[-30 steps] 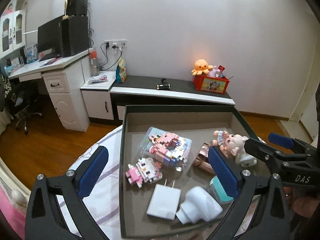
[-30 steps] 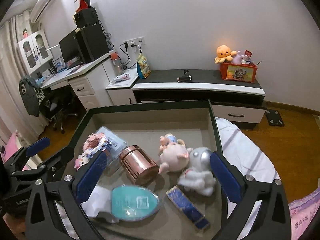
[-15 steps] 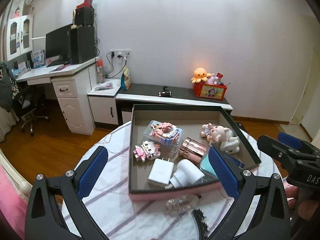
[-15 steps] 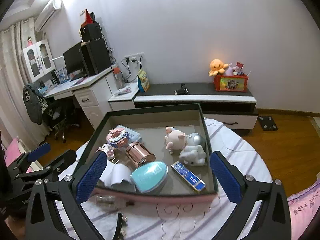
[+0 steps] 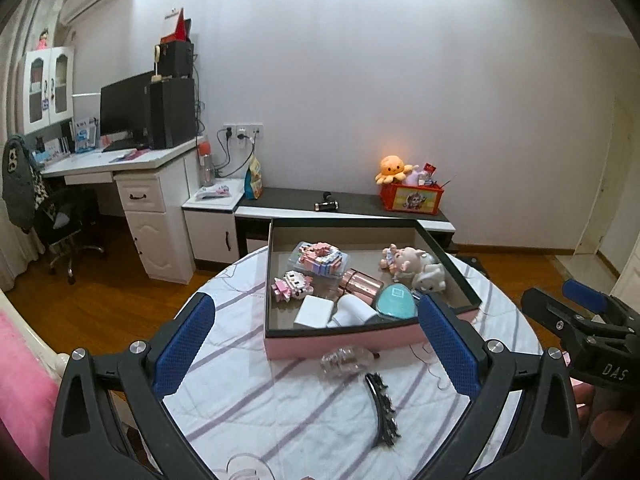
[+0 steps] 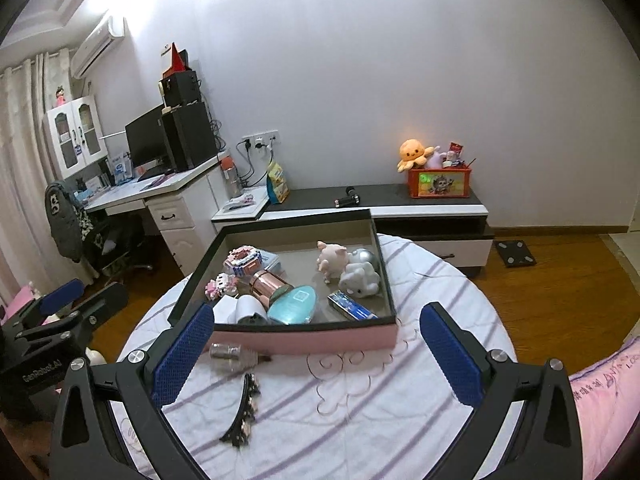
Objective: Organize rigid objects
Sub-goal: 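Withdraw both tools from the box toward the hair clip and glass bottle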
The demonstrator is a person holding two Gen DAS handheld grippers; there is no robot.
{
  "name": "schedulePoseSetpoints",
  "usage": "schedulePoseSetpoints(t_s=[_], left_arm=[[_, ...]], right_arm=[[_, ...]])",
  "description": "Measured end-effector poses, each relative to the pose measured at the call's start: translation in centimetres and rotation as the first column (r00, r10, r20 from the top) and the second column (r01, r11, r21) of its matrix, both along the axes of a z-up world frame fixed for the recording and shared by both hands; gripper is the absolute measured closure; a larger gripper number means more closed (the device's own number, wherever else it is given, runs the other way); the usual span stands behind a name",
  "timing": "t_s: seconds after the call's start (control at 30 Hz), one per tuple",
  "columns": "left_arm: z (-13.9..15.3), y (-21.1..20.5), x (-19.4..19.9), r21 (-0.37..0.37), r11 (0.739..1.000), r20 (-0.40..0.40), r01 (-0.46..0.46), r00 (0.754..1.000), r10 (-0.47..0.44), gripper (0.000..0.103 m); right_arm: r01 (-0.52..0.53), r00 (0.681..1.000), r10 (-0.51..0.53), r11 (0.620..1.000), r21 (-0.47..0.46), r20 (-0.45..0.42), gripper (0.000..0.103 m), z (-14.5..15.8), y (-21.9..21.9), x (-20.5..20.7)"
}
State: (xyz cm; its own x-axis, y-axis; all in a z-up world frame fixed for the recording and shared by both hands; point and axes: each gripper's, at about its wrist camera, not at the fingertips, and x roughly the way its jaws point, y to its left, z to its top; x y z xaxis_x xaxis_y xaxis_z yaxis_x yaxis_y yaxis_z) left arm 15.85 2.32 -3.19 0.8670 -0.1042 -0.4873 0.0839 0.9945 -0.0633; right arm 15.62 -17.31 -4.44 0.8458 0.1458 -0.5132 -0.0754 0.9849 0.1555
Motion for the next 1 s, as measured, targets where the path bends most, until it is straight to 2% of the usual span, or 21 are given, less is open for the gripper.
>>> schedulePoseSetpoints(t_s=[0.2,0.43,0.73,1.0], left_arm=[[-0.6,-0.5,-2.7,0.026,1.000,0.007,0.004,1.000,-0.004,0.000],[-2.8,0.4,-4.3,0.003,1.000,-0.035,0.006,0.999,-0.005,0.000],[-3.5,0.9,-4.2,0.004,1.000,-0.045,-0.012,0.999,0.012,0.000],[-5.3,1.6,-2.8,0.000,0.999,-0.081,-0.037,0.996,0.037,0.000]], right_arm=[[0.007,1.000,-0.007,1.000,-0.016,0.006,0.000,-0.8,0.2,-2.9],[0.000,0.999,-0.002,0.999,-0.039,-0.052,0.000,-2.9,0.5,-3.9],[-0.011,0.996,0.006,0.999,-0.052,-0.091,0.000,-4.1,1.4,-3.0],[-0.064,0.978,0.050,0.996,-0.064,-0.203,0.000,-8.0,3.7,-0.1]])
